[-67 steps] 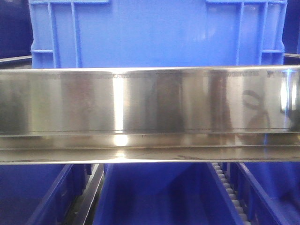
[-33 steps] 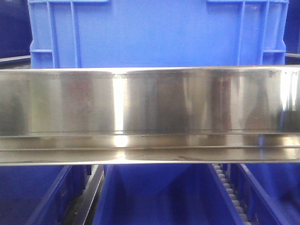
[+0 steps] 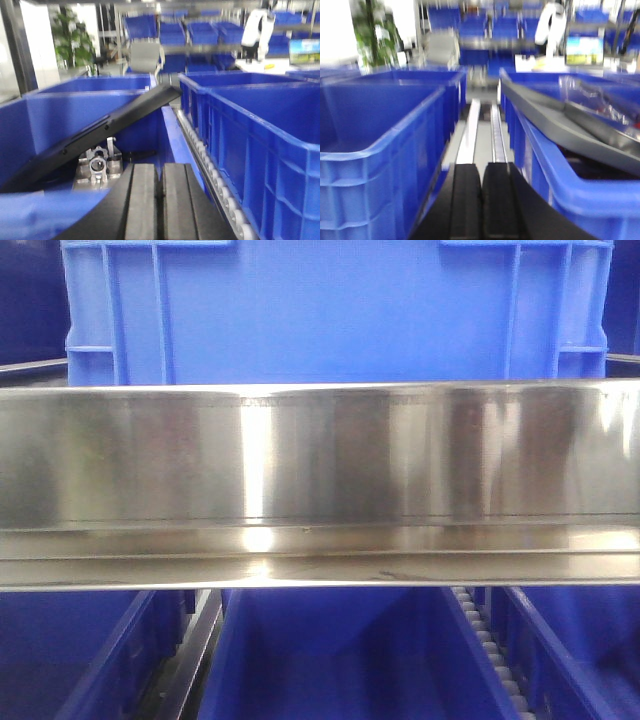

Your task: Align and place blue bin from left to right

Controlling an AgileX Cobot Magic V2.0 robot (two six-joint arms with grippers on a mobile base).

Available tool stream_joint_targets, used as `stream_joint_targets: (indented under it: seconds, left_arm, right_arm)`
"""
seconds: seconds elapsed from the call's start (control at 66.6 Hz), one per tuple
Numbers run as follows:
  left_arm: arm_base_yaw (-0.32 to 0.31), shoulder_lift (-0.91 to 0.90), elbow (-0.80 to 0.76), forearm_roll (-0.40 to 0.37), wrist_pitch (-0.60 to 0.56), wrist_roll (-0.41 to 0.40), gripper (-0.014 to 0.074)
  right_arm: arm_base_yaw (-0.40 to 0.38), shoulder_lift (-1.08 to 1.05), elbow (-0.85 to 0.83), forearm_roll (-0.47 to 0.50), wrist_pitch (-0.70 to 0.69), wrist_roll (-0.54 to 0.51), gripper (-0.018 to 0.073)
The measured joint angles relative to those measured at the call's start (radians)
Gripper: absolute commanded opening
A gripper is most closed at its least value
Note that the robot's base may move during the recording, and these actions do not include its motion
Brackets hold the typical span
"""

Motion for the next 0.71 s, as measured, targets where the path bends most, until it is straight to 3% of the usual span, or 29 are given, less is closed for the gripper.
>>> stream_joint_targets:
  seconds: [0.285,0.556,0.706]
  left_arm:
    - [0.0,0.363,-0.318,-0.01,0.147,0.0,-0.0111]
    - [0.0,0.541,-0.413,-0.028,0.128,0.0,-0.0111]
    - [0.0,0.594,-0.446,-0.12,0.097,0.0,-0.0111]
  right_arm:
    - [0.0,0.305,-0.234,0.0,0.148,-0.037,-0.0066]
    - [0.0,0.438,-0.293,0.0,0.108,-0.037,-0.0066]
    - [0.003,0.49,-0.348,0.004,0.122,-0.037,-0.0066]
